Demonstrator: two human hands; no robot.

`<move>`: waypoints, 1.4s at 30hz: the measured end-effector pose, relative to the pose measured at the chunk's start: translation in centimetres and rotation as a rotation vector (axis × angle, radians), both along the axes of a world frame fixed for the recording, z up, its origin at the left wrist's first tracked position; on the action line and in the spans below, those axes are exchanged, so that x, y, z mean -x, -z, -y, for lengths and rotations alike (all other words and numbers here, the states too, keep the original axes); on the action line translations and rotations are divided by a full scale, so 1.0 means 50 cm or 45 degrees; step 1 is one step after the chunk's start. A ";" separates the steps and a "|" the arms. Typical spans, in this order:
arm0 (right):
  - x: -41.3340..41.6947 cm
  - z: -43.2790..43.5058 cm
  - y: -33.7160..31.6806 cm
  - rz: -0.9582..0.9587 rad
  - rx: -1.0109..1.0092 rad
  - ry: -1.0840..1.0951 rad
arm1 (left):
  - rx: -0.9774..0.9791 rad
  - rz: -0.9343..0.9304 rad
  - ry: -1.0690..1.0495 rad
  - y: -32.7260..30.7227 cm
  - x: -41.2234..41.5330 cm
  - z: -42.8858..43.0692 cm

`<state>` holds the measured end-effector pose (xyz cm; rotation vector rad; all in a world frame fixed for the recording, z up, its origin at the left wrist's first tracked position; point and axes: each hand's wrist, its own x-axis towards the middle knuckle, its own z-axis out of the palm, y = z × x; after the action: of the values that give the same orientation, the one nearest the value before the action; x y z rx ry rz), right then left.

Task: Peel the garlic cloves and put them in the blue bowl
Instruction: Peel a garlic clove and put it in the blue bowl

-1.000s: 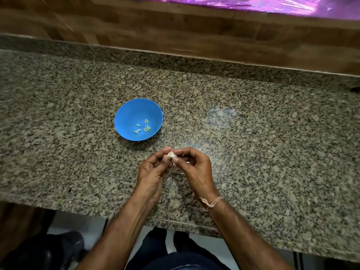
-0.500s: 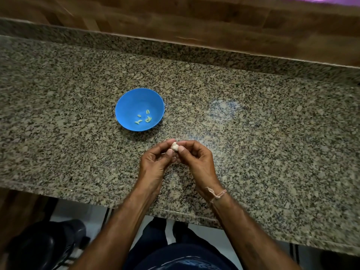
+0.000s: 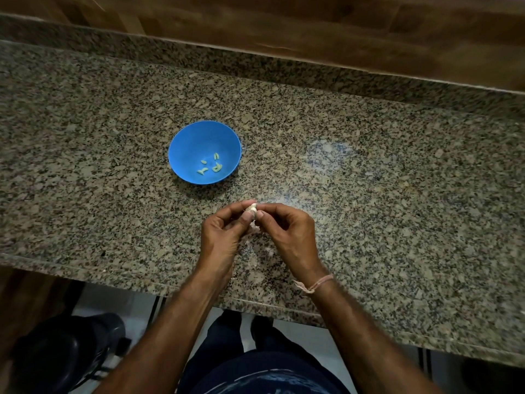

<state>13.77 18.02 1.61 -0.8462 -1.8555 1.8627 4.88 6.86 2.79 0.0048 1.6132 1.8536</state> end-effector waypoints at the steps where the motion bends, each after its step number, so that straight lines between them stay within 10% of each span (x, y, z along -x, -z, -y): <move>1: 0.001 0.001 0.000 0.019 -0.101 -0.013 | 0.004 -0.012 -0.009 -0.001 0.000 0.001; 11: 0.018 0.021 -0.003 0.137 -0.645 -0.048 | 0.321 -0.504 -0.009 0.012 -0.005 0.001; 20: 0.012 0.031 0.023 0.177 -0.400 -0.045 | 0.285 -0.281 0.029 0.040 -0.006 0.019; 30: 0.024 0.021 0.070 0.374 -0.045 -0.001 | 0.710 -0.671 0.160 0.084 0.025 0.021; 42: -0.004 0.012 0.078 0.676 -0.288 -0.227 | 1.006 -1.111 0.391 0.125 0.037 0.042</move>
<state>13.95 17.41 -2.32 -1.2115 -2.4753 1.5776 3.03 4.78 -3.44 0.7498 2.6470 0.8869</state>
